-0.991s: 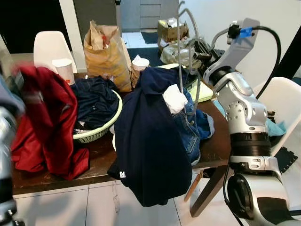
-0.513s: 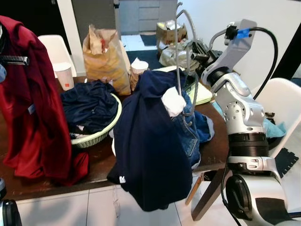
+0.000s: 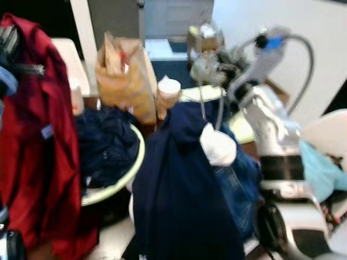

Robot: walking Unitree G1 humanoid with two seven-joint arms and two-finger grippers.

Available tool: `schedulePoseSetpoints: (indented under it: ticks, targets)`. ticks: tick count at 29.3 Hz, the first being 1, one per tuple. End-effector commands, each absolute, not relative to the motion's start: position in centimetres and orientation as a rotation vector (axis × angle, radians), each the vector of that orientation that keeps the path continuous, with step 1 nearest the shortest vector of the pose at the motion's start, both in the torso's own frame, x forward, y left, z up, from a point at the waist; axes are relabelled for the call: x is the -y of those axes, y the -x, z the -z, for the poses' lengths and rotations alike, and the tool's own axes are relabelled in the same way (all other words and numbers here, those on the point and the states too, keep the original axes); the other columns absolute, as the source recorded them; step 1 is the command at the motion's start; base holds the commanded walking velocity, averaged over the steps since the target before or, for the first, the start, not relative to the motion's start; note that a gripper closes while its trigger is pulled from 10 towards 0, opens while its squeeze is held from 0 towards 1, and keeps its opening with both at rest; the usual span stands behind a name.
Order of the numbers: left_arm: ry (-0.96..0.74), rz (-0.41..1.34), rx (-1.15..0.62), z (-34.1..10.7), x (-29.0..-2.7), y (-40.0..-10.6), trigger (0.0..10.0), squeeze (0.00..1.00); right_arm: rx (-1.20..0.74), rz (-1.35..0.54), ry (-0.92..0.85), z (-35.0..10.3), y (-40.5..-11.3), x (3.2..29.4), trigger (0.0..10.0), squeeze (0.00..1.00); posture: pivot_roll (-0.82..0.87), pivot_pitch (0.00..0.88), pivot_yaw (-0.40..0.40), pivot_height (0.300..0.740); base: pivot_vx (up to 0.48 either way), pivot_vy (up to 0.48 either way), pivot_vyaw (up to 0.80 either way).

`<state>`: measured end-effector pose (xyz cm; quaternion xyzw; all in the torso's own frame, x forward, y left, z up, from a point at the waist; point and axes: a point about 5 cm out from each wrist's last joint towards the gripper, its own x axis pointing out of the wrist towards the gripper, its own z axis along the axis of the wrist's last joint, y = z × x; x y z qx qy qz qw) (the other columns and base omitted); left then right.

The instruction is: Hang hanger

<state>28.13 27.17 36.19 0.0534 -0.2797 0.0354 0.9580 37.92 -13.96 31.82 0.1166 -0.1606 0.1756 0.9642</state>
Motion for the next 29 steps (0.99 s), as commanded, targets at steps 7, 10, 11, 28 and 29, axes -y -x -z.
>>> schedulePoseSetpoints:
  ticks: [7,10,11,28,29]
  targets:
    - [-0.080,0.244,0.471,-35.0,-23.8,-27.1,10.0,0.00,0.329,-0.337,-0.232,-31.7,-37.8,14.6,10.0,0.00,0.01,0.000,-0.009,0.736,0.000,0.000,0.00]
    - [-0.023,0.486,0.533,-37.1,-22.8,-24.7,10.0,0.00,0.327,-0.340,-0.231,-31.7,-37.9,14.6,10.0,0.00,0.02,0.000,-0.012,0.736,0.000,0.000,0.00]
    - [-0.023,0.486,0.533,-37.1,-22.8,-24.7,10.0,0.00,0.327,-0.340,-0.231,-31.7,-37.9,14.6,10.0,0.00,0.02,0.000,-0.012,0.736,0.000,0.000,0.00]
    - [0.120,0.253,0.490,-36.7,-32.3,-19.8,10.0,0.00,0.309,-0.353,-0.225,-31.3,-38.0,14.3,10.0,0.00,0.03,0.000,-0.015,0.736,0.000,0.000,0.00]
    - [0.120,0.253,0.490,-36.7,-32.3,-19.8,10.0,0.00,0.309,-0.353,-0.225,-31.3,-38.0,14.3,10.0,0.00,0.03,0.000,-0.015,0.736,0.000,0.000,0.00]
